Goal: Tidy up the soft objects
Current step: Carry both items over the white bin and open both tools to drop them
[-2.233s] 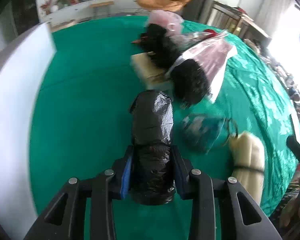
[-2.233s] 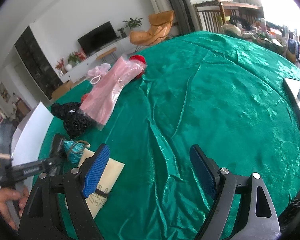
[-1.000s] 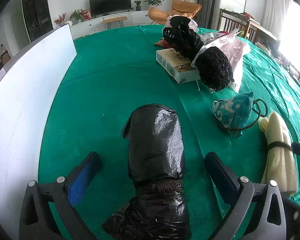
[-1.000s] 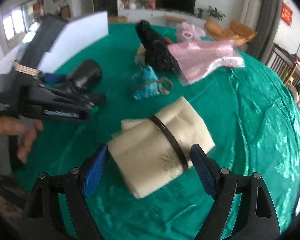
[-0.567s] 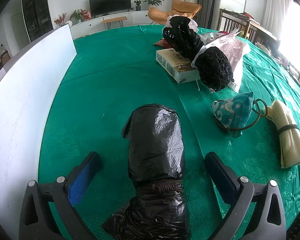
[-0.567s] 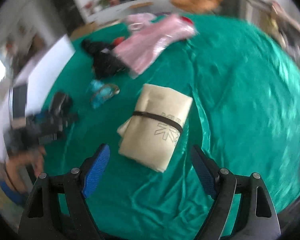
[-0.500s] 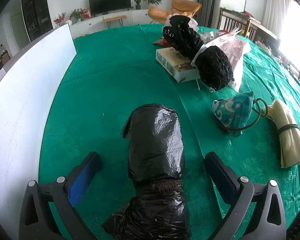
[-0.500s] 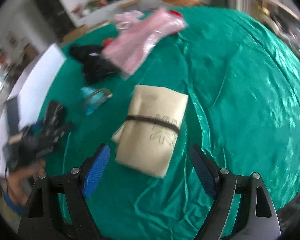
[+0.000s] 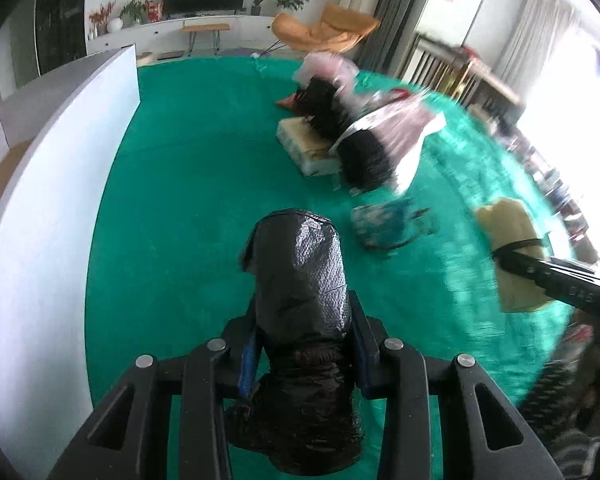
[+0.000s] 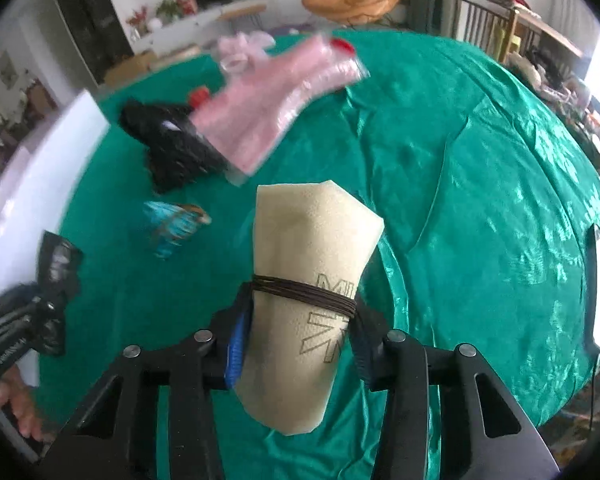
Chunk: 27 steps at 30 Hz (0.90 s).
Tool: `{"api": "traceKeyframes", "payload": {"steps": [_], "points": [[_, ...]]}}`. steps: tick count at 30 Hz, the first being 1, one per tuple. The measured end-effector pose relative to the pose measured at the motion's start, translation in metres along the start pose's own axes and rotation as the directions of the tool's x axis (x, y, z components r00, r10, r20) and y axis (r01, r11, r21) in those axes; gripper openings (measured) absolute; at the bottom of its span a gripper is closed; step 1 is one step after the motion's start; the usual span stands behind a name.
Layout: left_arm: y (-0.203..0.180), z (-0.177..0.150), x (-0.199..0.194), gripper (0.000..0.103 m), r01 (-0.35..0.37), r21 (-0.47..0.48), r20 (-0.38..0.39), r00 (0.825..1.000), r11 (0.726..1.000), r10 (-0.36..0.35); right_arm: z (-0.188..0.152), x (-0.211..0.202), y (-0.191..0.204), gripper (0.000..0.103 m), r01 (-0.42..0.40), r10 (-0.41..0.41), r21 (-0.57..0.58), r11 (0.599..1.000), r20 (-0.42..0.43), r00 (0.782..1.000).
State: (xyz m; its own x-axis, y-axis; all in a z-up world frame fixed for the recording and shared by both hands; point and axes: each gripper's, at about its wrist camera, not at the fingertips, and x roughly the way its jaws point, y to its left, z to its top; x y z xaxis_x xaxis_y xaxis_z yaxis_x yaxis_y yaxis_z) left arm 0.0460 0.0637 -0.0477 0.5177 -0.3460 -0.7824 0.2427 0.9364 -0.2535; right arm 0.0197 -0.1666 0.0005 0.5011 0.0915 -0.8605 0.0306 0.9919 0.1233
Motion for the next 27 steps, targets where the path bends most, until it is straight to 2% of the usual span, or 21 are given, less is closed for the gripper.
{"api": "traceKeyframes", "payload": {"steps": [4, 7, 11, 14, 18, 19, 20, 21, 22, 23, 24, 25, 27], "points": [[0.005, 0.01, -0.041, 0.037, 0.076, -0.04, 0.053, 0.996, 0.996, -0.073, 0.006, -0.032, 0.027, 0.046, -0.083, 0.084, -0.029, 0.996, 0.052, 0.995], [0.026, 0.02, -0.081, 0.037, 0.077, -0.061, 0.12, 0.99, 0.995, -0.069, 0.014, -0.046, 0.062, 0.046, -0.17, 0.175, -0.073, 0.983, 0.078, 0.981], [0.075, 0.031, -0.135, 0.037, 0.013, -0.126, 0.194, 0.981, 0.992, 0.012, 0.03, -0.061, 0.132, 0.047, -0.305, 0.319, -0.147, 0.941, 0.085, 0.944], [0.125, 0.029, -0.166, 0.037, -0.112, -0.183, 0.208, 0.967, 0.977, 0.15, 0.038, -0.071, 0.197, 0.047, -0.409, 0.43, -0.215, 0.887, 0.06, 0.901], [0.192, 0.013, -0.185, 0.037, -0.275, -0.265, 0.145, 0.936, 0.924, 0.32, 0.043, -0.076, 0.283, 0.047, -0.529, 0.548, -0.291, 0.797, -0.019, 0.836], [0.209, 0.007, -0.188, 0.039, -0.315, -0.294, 0.119, 0.925, 0.902, 0.362, 0.042, -0.075, 0.305, 0.049, -0.556, 0.572, -0.306, 0.773, -0.043, 0.819], [0.226, 0.0, -0.187, 0.041, -0.351, -0.32, 0.08, 0.916, 0.88, 0.394, 0.04, -0.073, 0.322, 0.053, -0.573, 0.588, -0.318, 0.755, -0.058, 0.807], [0.237, -0.006, -0.184, 0.042, -0.373, -0.341, 0.046, 0.91, 0.863, 0.411, 0.036, -0.07, 0.34, 0.062, -0.59, 0.605, -0.335, 0.734, -0.071, 0.793], [0.253, -0.014, -0.181, 0.05, -0.391, -0.373, 0.009, 0.905, 0.842, 0.425, 0.032, -0.064, 0.359, 0.068, -0.599, 0.617, -0.36, 0.715, -0.078, 0.783], [0.269, -0.023, -0.179, 0.065, -0.396, -0.42, -0.015, 0.903, 0.817, 0.43, 0.027, -0.057, 0.372, 0.079, -0.606, 0.623, -0.379, 0.699, -0.092, 0.777], [0.277, -0.029, -0.178, 0.073, -0.398, -0.452, -0.023, 0.9, 0.798, 0.436, 0.021, -0.045, 0.389, 0.081, -0.612, 0.614, -0.397, 0.684, -0.138, 0.777], [0.287, -0.038, -0.18, 0.084, -0.386, -0.501, -0.021, 0.9, 0.775, 0.435, 0.016, -0.036, 0.397, 0.081, -0.605, 0.593, -0.408, 0.684, -0.171, 0.787], [0.296, -0.048, -0.187, 0.087, -0.359, -0.556, 0.004, 0.901, 0.75, 0.434, 0.007, -0.027, 0.402, 0.081, -0.565, 0.548, -0.443, 0.696, -0.181, 0.817]]}}
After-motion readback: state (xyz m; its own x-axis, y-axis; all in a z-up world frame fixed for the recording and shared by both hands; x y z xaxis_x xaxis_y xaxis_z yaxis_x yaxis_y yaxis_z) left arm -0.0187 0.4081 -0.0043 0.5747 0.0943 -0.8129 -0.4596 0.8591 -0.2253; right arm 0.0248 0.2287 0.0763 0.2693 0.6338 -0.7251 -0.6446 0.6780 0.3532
